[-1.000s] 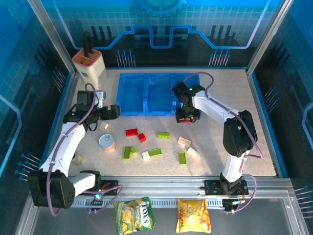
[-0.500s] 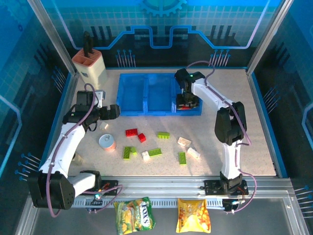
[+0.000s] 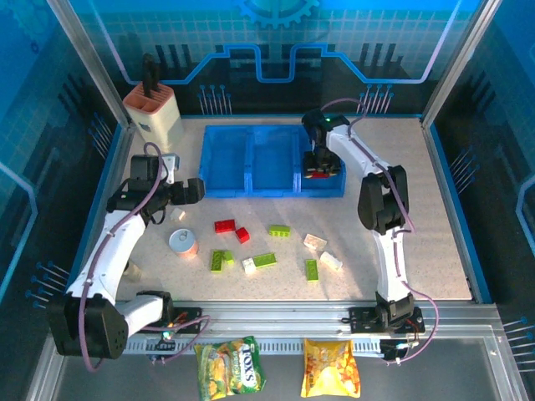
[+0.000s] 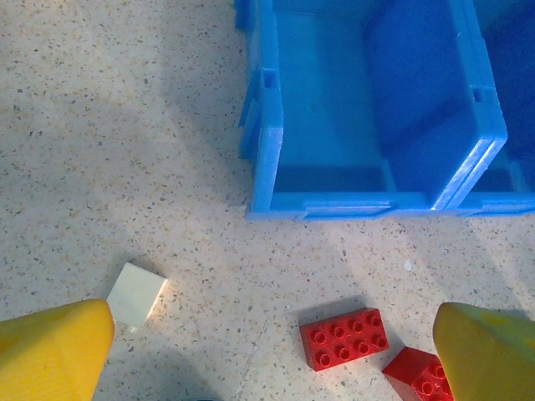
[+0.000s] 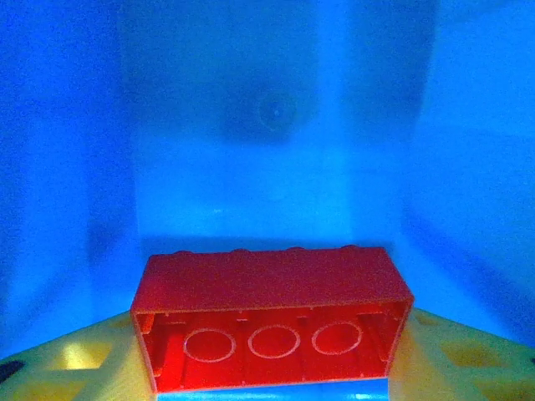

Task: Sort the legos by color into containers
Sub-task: Place the lego in the container.

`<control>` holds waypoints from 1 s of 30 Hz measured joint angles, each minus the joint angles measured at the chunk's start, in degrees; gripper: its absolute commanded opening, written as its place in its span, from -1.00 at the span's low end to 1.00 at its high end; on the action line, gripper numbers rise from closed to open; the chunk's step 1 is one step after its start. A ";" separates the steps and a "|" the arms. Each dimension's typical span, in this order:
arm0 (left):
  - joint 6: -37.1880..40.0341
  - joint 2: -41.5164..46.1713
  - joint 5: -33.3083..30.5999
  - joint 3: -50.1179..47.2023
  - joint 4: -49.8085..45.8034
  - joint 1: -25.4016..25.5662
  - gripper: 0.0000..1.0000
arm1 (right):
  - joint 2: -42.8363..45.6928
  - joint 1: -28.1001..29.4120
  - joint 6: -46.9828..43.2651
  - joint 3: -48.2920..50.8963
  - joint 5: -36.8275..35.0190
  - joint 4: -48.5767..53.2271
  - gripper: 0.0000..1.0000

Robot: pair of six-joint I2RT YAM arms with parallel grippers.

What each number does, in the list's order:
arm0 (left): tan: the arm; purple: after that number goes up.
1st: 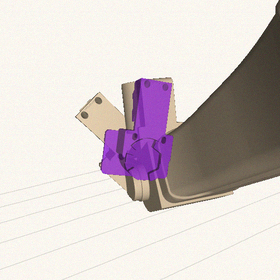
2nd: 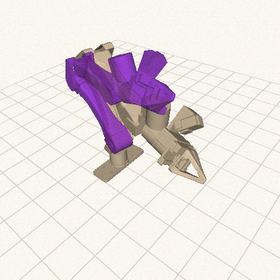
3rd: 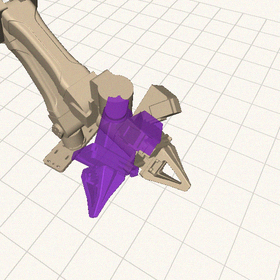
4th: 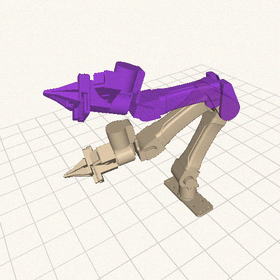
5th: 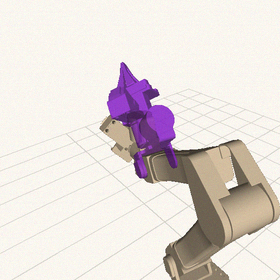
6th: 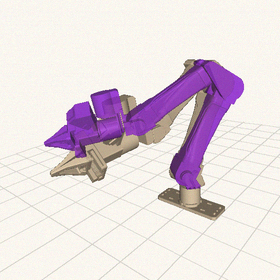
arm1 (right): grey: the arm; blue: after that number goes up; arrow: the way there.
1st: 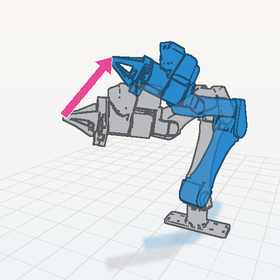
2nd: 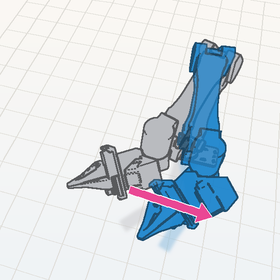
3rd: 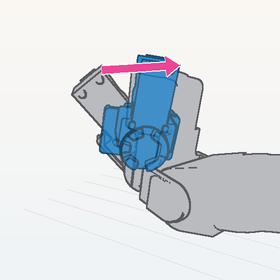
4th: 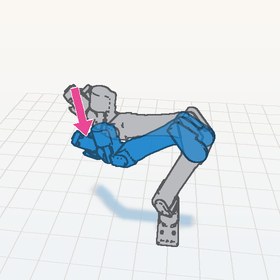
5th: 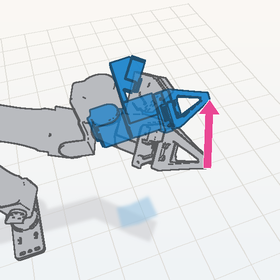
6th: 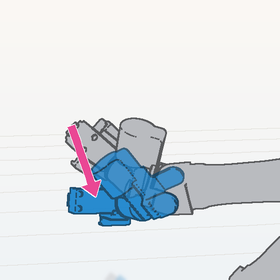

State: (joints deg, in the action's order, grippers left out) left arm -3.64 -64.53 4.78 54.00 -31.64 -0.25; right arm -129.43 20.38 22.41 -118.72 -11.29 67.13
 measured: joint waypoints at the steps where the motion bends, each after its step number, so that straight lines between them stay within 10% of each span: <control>1: 0.15 0.13 -0.02 -0.11 0.00 -0.02 0.99 | -0.59 -0.07 0.00 -0.50 0.17 0.00 0.23; 30: 0.83 0.42 -0.04 -0.22 0.02 -0.02 0.99 | -8.79 -1.09 -0.39 -3.67 2.32 0.39 0.40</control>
State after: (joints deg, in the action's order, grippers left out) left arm -2.81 -64.12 4.73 53.78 -31.62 -0.27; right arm -138.21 19.29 22.02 -122.39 -8.97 67.53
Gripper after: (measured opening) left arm 0.992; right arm 0.699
